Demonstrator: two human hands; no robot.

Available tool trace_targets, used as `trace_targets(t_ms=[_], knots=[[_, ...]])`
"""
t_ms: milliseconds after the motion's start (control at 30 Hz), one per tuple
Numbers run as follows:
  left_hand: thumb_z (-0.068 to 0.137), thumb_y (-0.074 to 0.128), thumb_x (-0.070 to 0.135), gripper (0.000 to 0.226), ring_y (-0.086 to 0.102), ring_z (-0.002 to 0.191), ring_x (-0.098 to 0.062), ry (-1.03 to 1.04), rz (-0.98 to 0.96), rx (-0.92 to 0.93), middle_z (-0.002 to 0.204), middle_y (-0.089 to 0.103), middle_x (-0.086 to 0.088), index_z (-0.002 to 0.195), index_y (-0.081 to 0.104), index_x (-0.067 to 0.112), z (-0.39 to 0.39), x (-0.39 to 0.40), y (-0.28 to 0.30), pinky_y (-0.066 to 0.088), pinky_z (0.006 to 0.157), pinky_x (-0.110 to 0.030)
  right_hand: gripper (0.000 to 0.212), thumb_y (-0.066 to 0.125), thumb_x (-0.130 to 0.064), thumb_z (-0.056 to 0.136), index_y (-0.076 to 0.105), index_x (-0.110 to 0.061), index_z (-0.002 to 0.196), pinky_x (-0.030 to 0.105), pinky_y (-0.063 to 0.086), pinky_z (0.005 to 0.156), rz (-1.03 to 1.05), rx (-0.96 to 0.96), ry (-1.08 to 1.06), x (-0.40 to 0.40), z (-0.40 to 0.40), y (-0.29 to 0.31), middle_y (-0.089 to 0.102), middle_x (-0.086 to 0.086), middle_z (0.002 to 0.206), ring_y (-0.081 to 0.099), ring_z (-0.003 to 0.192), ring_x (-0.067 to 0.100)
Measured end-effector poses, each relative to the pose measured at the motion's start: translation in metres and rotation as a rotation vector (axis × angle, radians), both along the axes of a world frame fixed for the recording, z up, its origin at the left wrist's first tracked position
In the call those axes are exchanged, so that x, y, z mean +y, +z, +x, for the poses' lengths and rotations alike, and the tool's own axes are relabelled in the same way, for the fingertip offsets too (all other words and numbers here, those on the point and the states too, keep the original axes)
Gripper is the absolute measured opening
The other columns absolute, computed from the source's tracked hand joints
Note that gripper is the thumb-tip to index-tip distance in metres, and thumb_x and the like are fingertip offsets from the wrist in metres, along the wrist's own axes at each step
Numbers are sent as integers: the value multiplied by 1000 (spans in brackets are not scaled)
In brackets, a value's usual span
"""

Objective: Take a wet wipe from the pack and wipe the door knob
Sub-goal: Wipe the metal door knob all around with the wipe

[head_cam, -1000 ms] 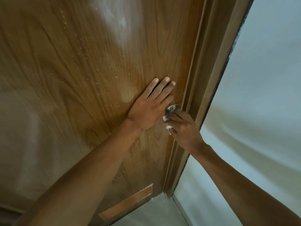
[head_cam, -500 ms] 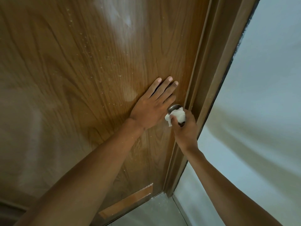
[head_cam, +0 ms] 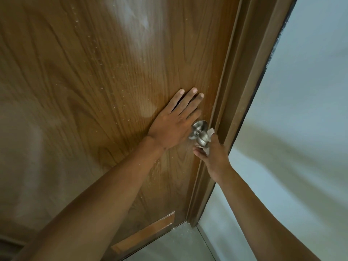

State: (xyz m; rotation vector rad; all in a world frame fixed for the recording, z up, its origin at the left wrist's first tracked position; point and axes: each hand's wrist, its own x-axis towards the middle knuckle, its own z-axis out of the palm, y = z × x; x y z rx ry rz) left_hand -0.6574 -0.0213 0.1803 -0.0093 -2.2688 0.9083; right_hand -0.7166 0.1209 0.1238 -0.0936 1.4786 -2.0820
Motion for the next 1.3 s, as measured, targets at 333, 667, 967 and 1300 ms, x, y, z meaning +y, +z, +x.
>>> trace_targets(t_ms=[333, 667, 967, 1300], knots=[[99, 27, 28, 38, 23, 147, -31, -21, -12, 17, 158, 30, -10, 123, 54, 15, 1, 2, 2, 5, 119, -49, 50, 48, -37, 98, 48, -2, 134, 45, 61, 76, -553, -623, 115, 3, -11, 4, 59, 26, 129, 63, 113, 36], [98, 37, 29, 34, 24, 147, -31, -22, -31, 39, 158, 30, -10, 126, 52, 16, -1, -1, -1, 4, 119, -49, 37, 60, -29, 93, 53, -9, 122, 44, 57, 87, -269, -396, -29, -11, -20, 16, 60, 19, 125, 61, 114, 35], [97, 41, 30, 36, 19, 148, -32, -6, -24, 12, 159, 25, -11, 129, 50, 15, -1, -2, -2, 2, 120, -49, 35, 68, -40, 86, 59, -21, 114, 20, 57, 81, 408, 959, -248, -7, -3, -13, 66, -5, 102, 65, 90, 9], [96, 39, 30, 35, 20, 148, -32, -16, -5, -7, 159, 27, -11, 126, 53, 16, 2, 1, 1, 4, 120, -49, 51, 72, -33, 84, 54, -18, 129, -3, 43, 74, 380, 882, -218, 9, 3, -20, 59, -14, 112, 61, 91, 2]])
